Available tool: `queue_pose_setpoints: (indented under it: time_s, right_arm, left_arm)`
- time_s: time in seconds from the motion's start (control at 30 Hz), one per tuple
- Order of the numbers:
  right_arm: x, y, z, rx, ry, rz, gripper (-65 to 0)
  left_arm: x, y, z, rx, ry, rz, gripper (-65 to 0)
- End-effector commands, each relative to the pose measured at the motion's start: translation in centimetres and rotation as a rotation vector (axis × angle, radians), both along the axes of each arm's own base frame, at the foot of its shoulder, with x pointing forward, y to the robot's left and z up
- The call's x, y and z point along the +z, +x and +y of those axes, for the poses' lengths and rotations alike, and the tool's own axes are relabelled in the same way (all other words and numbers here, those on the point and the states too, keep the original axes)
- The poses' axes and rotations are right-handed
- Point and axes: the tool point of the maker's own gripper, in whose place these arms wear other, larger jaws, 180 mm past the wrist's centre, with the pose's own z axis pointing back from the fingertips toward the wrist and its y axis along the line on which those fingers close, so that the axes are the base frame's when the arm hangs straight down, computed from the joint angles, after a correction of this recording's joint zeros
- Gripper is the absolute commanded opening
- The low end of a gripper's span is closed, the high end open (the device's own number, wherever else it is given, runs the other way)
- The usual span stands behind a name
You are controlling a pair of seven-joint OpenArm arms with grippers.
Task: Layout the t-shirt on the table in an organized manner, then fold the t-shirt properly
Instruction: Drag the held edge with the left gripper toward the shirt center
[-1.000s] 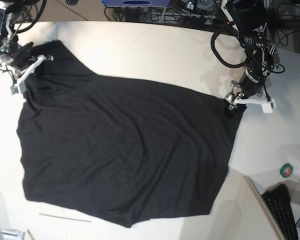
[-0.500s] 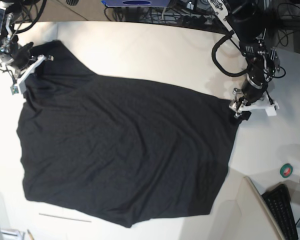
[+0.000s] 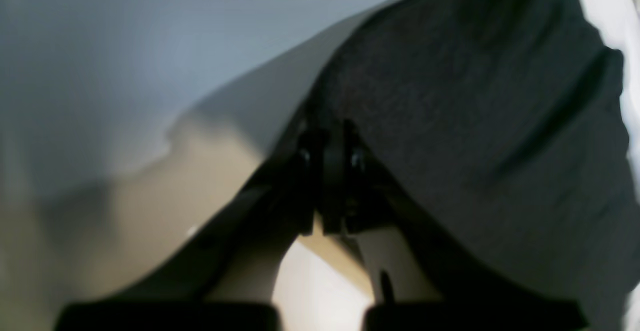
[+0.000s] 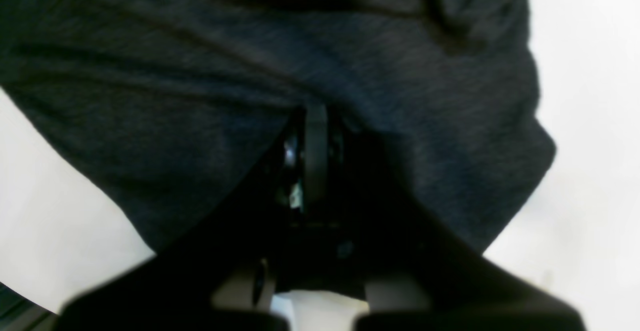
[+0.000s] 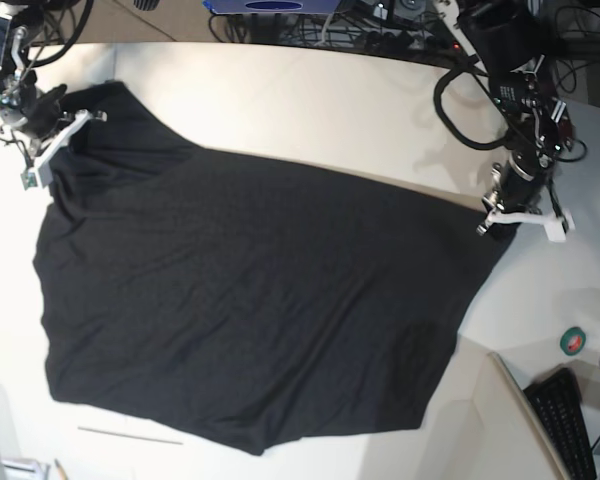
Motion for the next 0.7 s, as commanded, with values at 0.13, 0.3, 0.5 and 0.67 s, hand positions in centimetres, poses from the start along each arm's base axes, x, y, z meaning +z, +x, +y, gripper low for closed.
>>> queue_pose_setpoints:
  time_s: [0.13,0.3,0.5,0.67]
  right_arm:
    - [-0.7,-1.5,-0.9,0.009,-0.05,0.079,-65.0]
    - [-0.7,-1.5,-0.9,0.009,-0.05,0.079,-65.0]
    - [-0.7,-1.5,-1.0,0.009,-0.052,0.079,-65.0]
    - [-0.7,-1.5,-1.0,0.009,-0.052,0.079,-65.0]
  left_arm:
    - [3.0,0.7,-0.9,-0.158,0.368,0.053,-65.0]
    - [-1.0,-1.0,-4.7,-0.398,0.623,0.246,-65.0]
    - [-4.0,-2.2,-8.0,-0.582,0.76,0.346,-65.0]
    - [-3.8,-2.8,-8.8,-0.654,0.917,0.388,-63.2]
